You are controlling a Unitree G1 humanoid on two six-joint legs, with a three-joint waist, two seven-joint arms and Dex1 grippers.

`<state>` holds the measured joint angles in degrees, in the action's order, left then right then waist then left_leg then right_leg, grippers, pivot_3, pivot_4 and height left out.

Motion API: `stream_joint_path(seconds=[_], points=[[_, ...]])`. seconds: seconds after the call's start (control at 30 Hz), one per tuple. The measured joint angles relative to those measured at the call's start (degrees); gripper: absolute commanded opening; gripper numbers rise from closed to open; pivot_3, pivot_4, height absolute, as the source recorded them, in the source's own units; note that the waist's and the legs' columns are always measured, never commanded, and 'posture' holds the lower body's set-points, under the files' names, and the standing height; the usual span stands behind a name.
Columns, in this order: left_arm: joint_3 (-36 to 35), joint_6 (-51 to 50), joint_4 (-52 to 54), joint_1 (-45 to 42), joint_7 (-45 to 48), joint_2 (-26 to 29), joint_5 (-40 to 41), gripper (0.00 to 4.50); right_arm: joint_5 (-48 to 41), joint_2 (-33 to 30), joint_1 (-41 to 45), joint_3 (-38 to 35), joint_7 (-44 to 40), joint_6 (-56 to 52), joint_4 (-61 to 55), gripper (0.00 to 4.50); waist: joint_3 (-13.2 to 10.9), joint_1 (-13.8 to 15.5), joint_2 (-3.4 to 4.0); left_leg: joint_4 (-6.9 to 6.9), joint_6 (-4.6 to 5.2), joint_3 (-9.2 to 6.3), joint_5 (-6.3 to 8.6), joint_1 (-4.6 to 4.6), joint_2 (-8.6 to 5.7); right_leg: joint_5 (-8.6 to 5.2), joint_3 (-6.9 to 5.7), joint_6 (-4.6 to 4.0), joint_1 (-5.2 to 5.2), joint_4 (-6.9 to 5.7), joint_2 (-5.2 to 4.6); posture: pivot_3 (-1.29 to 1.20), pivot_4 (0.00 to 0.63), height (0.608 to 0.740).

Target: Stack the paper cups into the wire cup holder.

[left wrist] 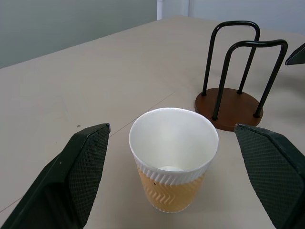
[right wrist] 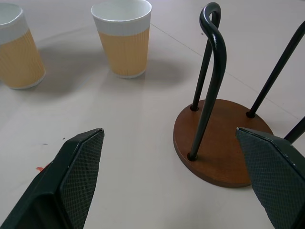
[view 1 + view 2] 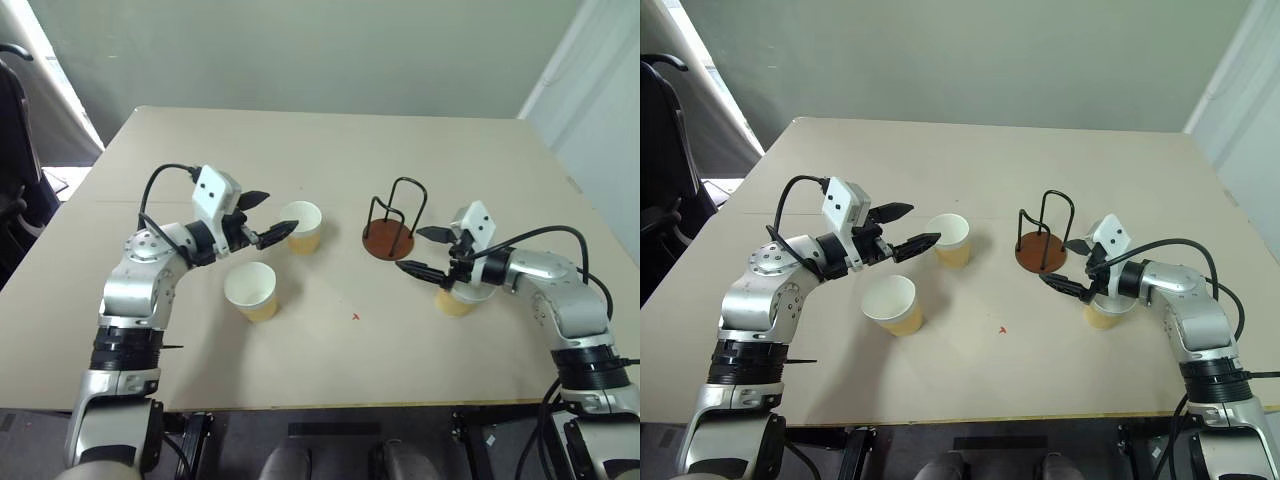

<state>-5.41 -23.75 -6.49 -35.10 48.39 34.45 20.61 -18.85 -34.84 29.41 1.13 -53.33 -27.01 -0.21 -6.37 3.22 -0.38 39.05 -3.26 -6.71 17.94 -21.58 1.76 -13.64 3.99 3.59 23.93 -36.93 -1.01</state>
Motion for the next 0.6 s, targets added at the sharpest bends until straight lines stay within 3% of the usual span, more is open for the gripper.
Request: stream_joint_path(seconds=[0.6], points=[[2.01,1.33,-2.79,-2.56,3.96,0.43,-0.41,4.47,1.34,0.65,0.52,0.02,0.65,1.30,1.55,4.50,0.00,-0.01,0.00,0.00,0.00,-0.02,0.00,0.00,0.00,0.00,0.00,0.00,0.01,0.00,0.00,0.00,0.150,0.740]])
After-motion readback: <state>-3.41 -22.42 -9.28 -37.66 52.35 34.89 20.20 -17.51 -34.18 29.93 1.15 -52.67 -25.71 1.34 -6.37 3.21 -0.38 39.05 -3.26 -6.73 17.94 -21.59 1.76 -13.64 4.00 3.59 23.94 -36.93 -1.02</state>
